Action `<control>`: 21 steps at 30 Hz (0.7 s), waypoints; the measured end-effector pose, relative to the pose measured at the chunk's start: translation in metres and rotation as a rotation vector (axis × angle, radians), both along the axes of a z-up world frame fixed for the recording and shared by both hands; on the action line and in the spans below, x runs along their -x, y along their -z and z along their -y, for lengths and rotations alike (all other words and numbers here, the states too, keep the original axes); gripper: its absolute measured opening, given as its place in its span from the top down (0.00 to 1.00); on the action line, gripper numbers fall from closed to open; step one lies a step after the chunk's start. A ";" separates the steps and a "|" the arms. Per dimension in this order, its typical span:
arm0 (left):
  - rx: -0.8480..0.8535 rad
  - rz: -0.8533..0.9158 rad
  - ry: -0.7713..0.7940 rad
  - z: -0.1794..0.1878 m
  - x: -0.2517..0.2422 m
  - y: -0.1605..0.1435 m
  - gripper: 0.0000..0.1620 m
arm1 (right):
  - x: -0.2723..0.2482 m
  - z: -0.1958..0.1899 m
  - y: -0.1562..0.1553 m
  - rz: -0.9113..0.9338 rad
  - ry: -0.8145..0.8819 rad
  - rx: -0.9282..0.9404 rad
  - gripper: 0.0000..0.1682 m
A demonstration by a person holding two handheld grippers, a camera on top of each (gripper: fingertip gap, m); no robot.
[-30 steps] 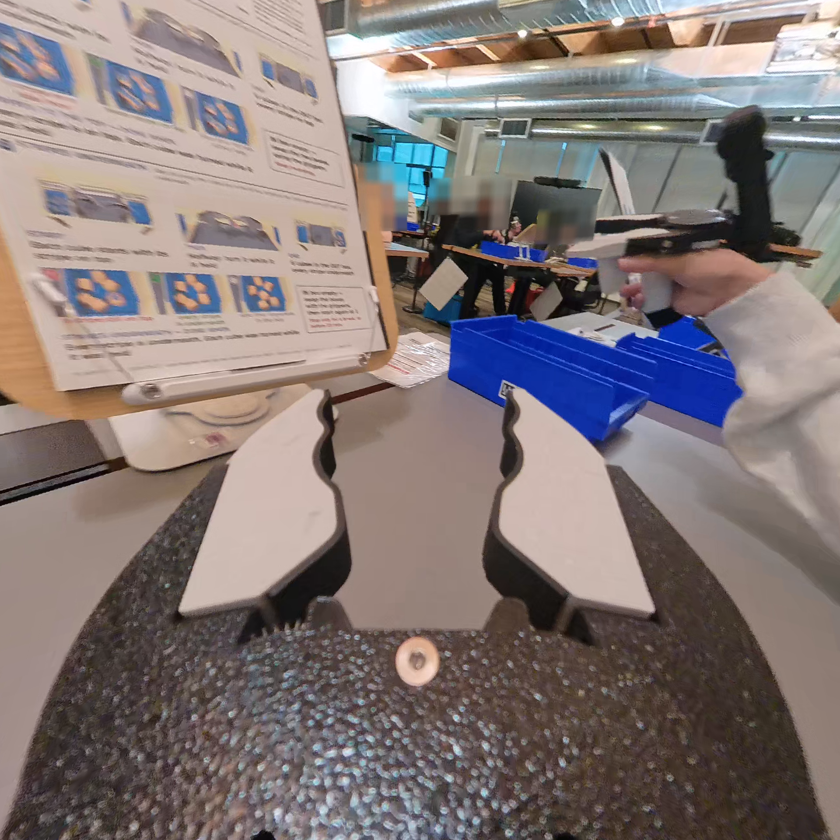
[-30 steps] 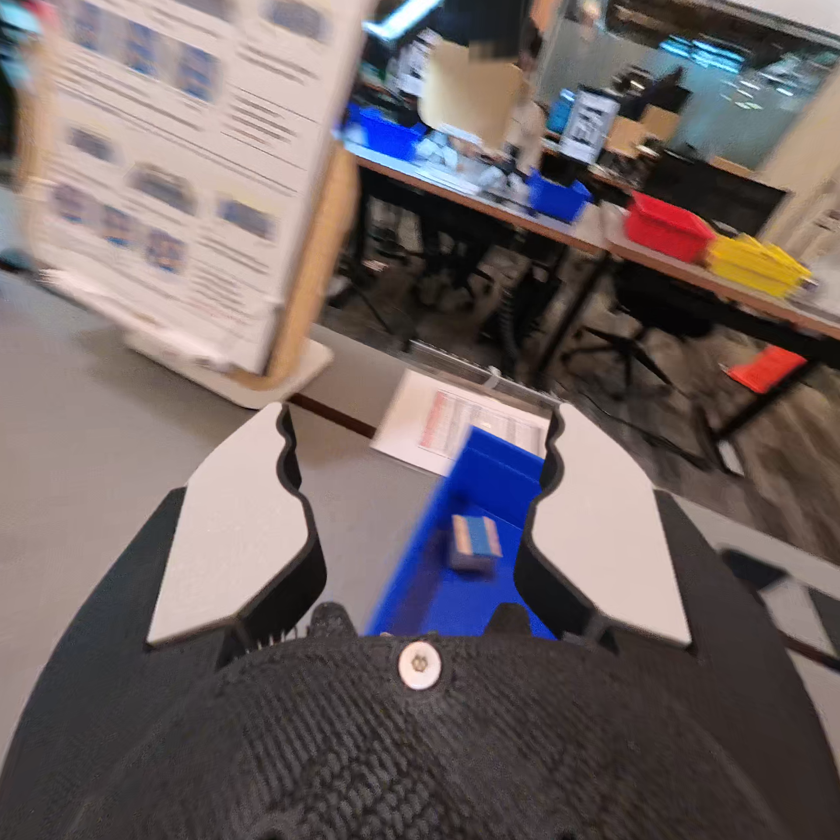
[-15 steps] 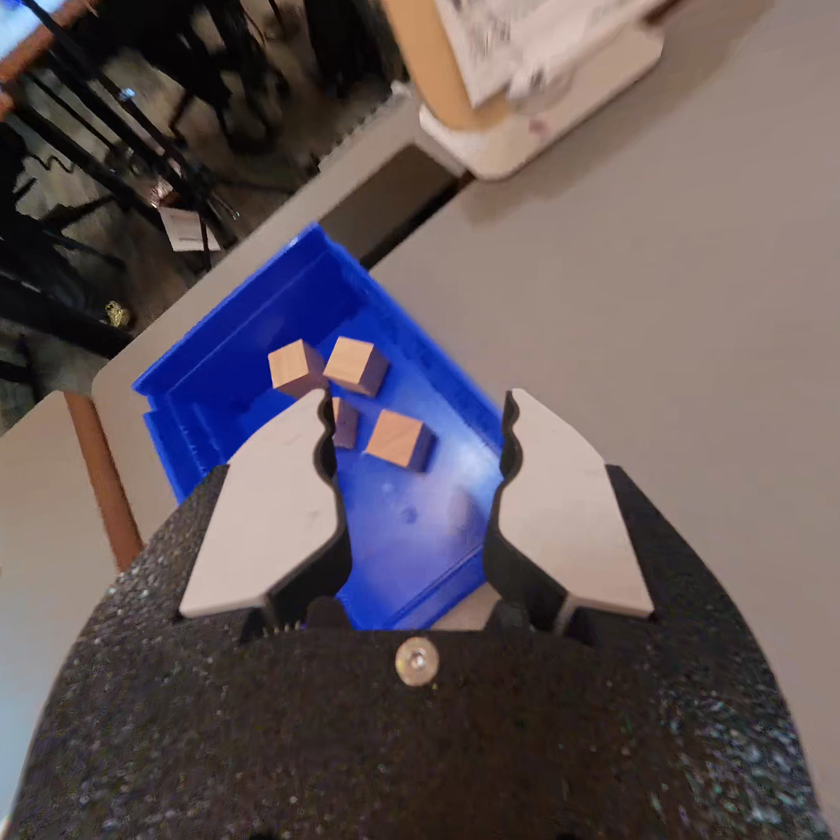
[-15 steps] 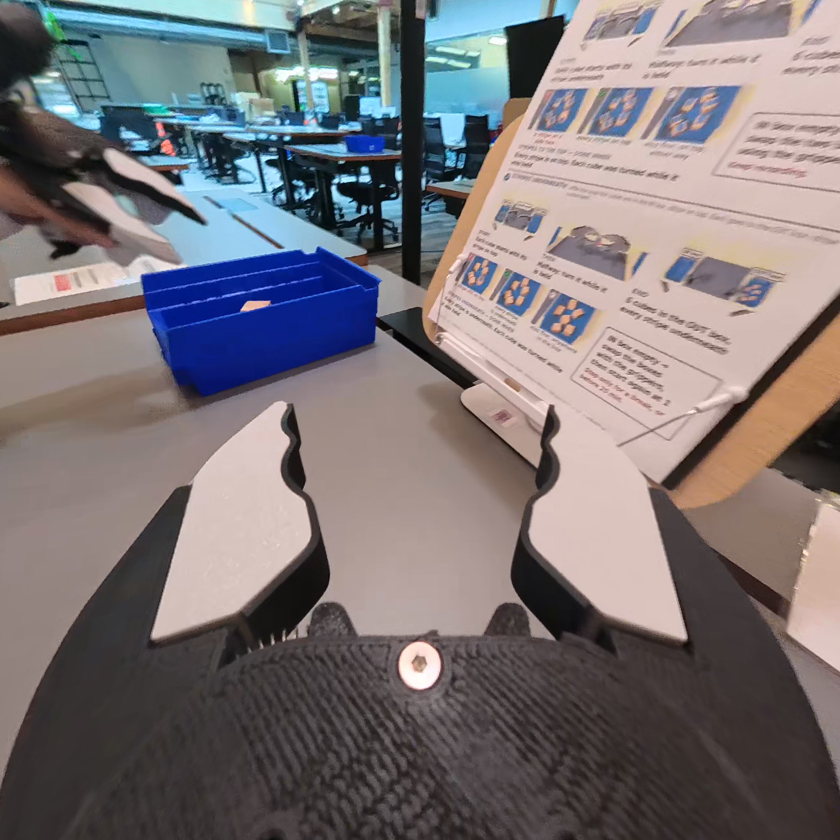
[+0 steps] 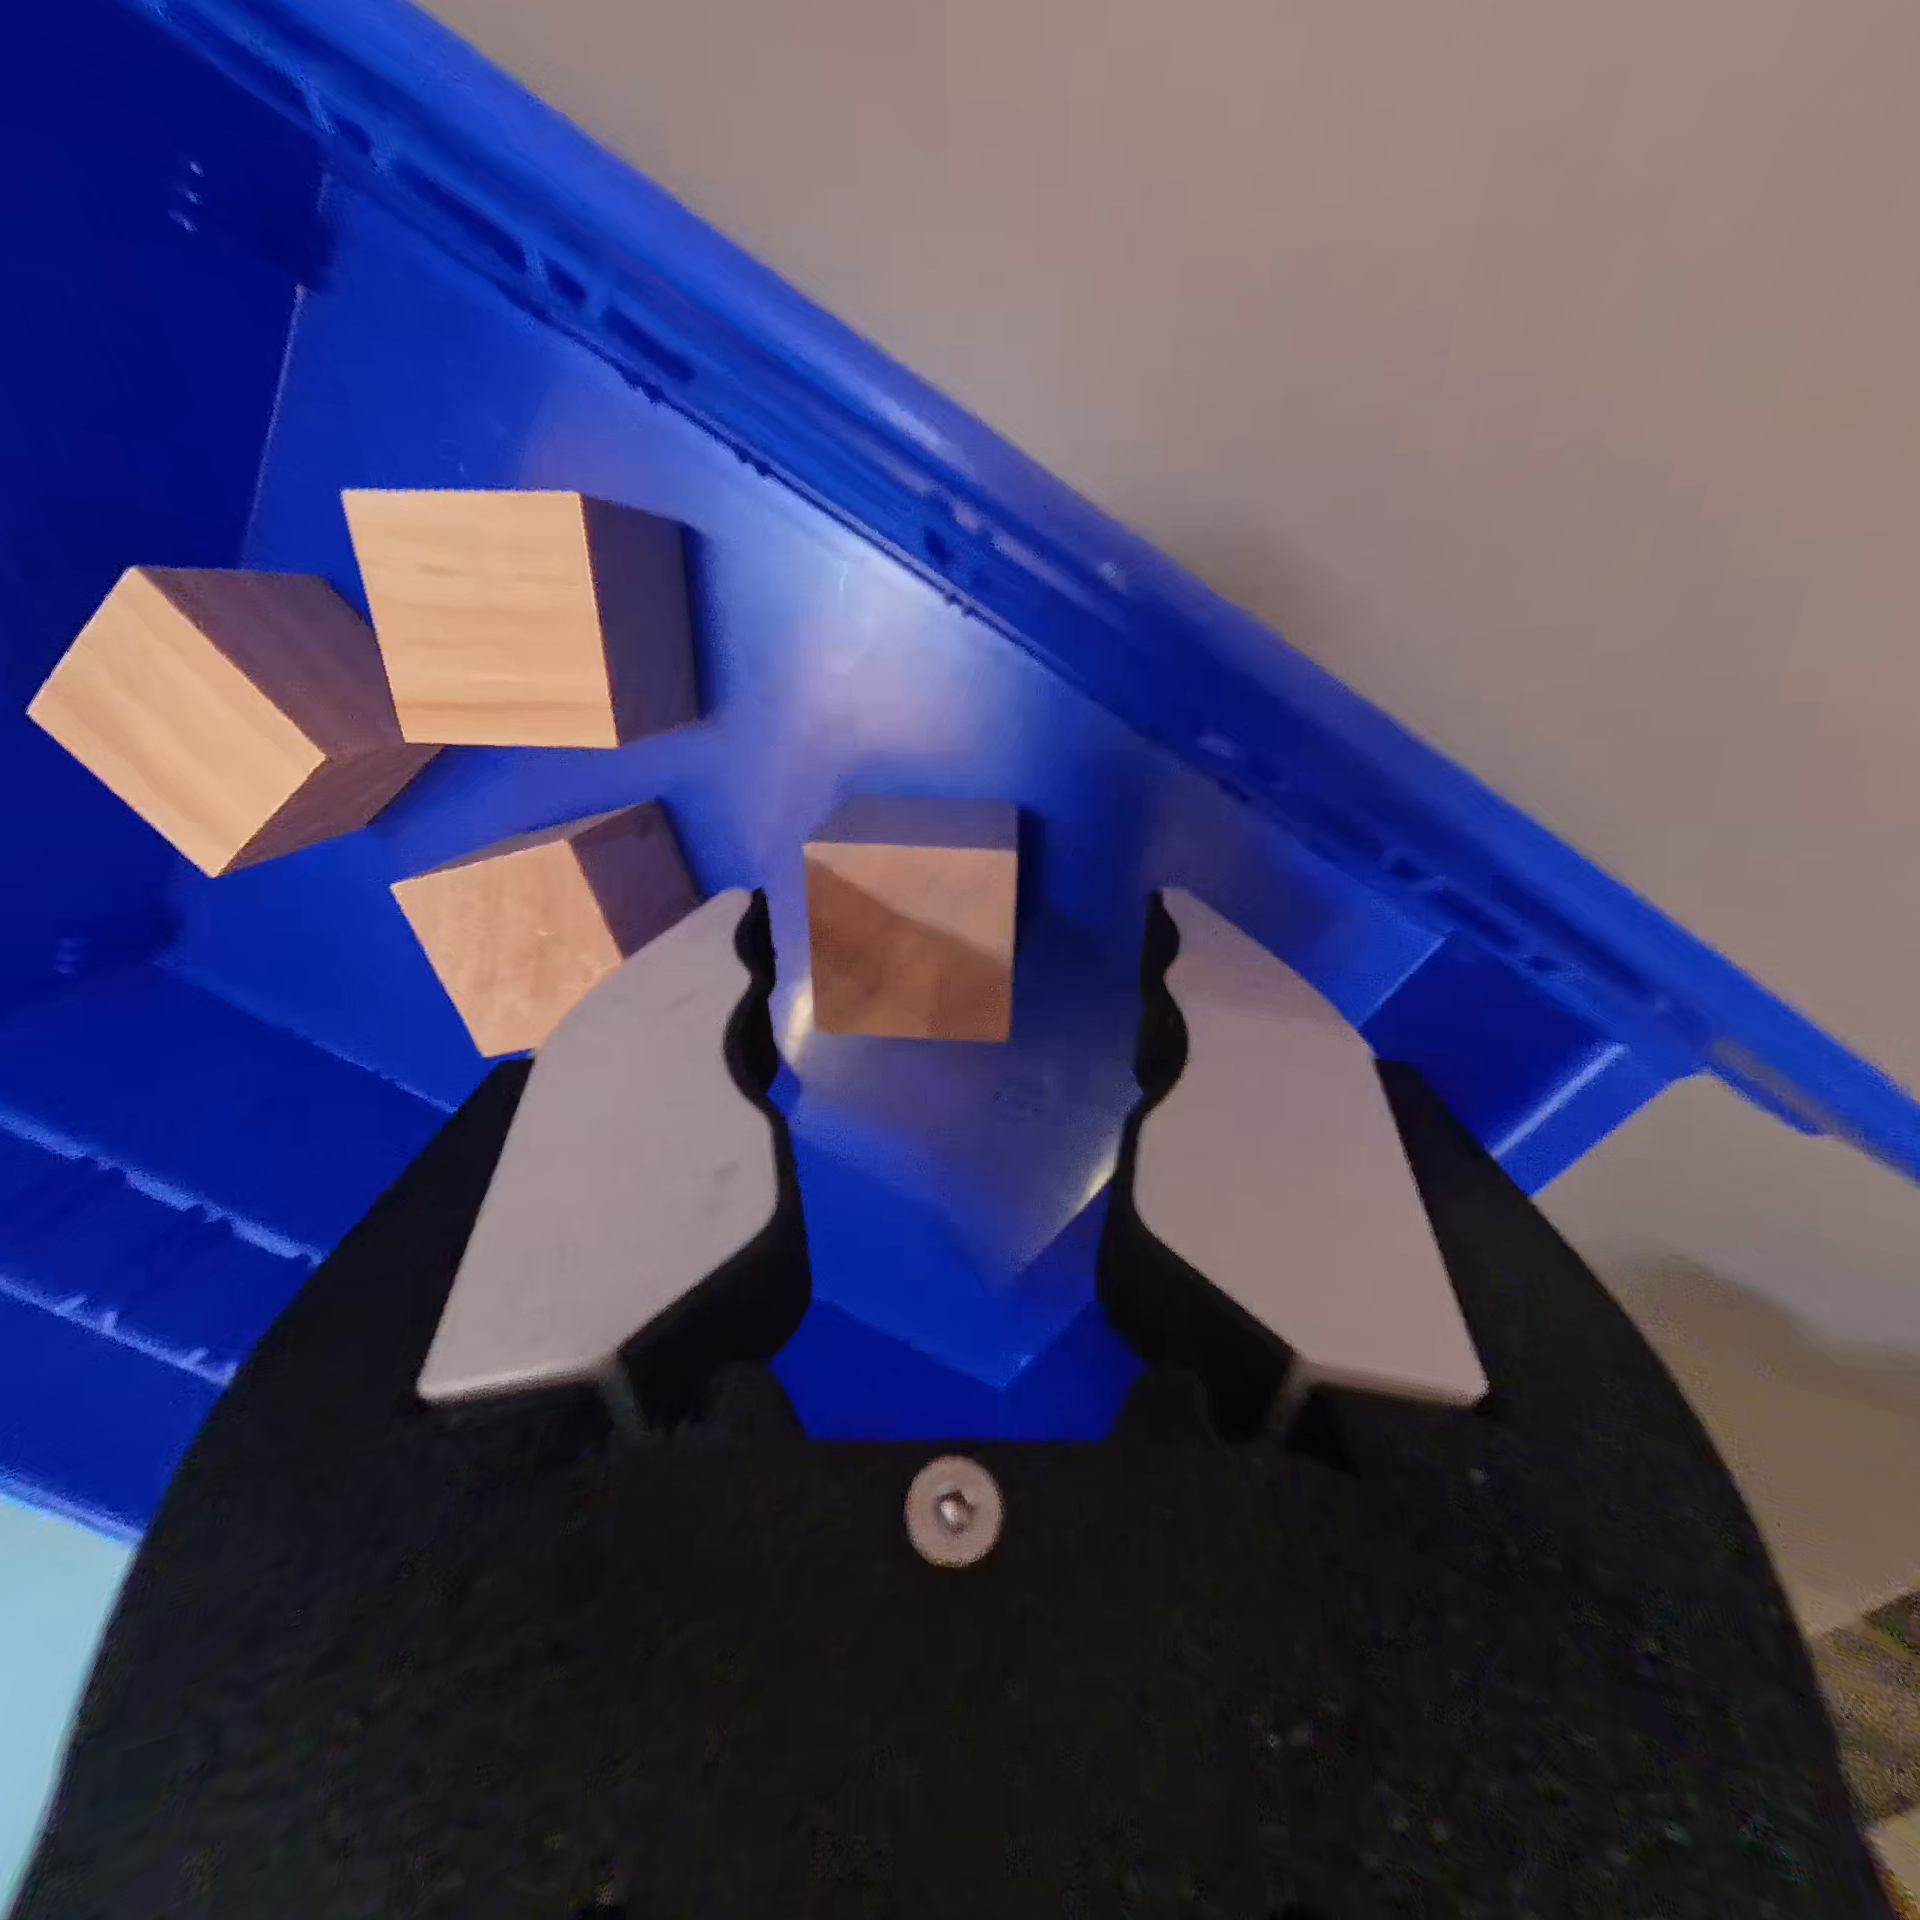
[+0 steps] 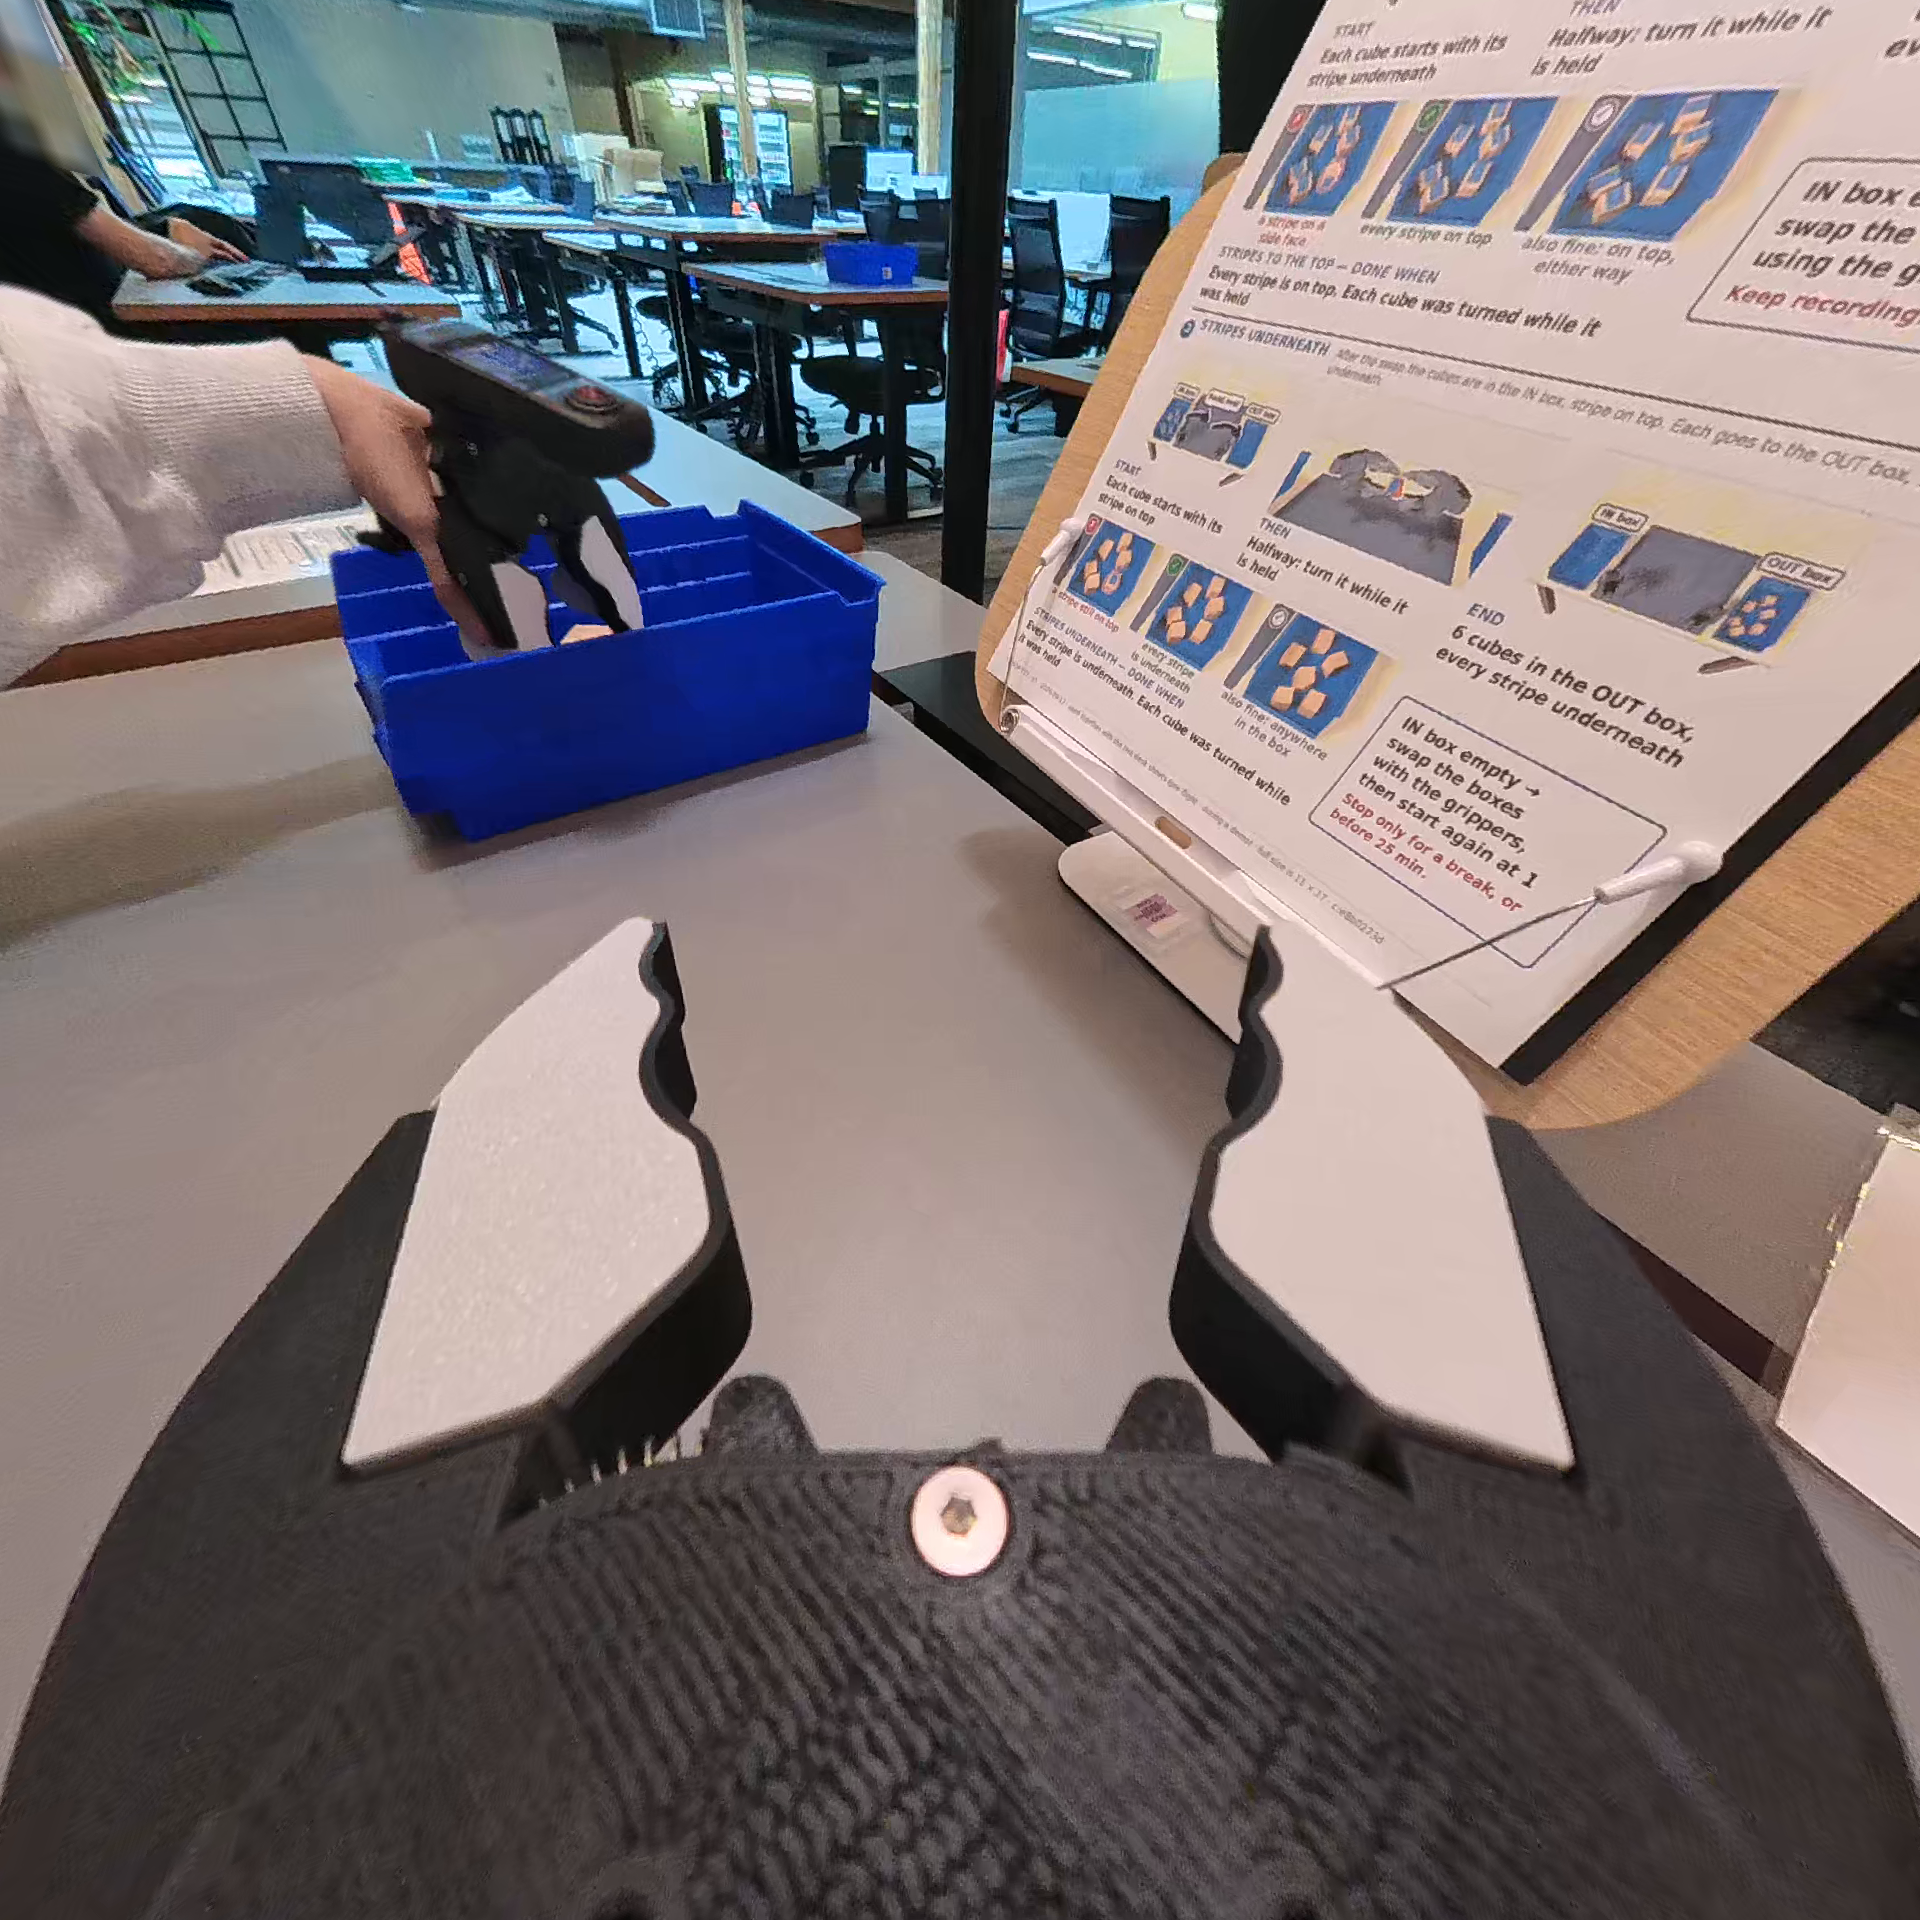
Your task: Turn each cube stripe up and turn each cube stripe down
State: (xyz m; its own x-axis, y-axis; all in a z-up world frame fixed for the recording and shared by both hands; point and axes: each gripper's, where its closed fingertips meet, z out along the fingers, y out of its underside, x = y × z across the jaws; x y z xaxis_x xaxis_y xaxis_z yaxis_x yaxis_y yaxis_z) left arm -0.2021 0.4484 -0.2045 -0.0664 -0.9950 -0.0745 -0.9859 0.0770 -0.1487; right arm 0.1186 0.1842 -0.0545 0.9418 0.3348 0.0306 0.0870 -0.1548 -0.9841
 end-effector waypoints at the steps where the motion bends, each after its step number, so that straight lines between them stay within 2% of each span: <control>1: -0.018 -0.031 0.010 -0.003 0.003 0.002 0.60 | -0.001 0.000 0.001 0.000 0.000 0.002 0.39; 4: -0.052 -0.094 0.035 -0.009 0.009 0.008 0.63 | -0.002 -0.001 0.001 -0.007 -0.003 -0.001 0.39; 11: -0.075 -0.110 0.038 -0.015 0.009 0.016 0.74 | -0.001 -0.002 0.005 0.007 -0.010 0.010 0.39; 16: -0.070 -0.094 0.030 -0.015 0.008 0.016 0.74 | -0.002 -0.003 0.005 0.018 -0.006 0.009 0.40; 21: -0.082 -0.001 -0.033 -0.015 0.008 0.016 0.74 | -0.003 -0.002 0.005 0.034 0.000 0.006 0.41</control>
State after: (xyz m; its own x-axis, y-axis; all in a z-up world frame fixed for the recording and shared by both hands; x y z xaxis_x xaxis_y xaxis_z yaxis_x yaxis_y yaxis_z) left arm -0.2097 0.4636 -0.2201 -0.0339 -0.9871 -0.1562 -0.9881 0.0565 -0.1427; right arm 0.1219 0.1862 -0.0591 0.9401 0.3355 0.0603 0.1201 -0.1605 -0.9797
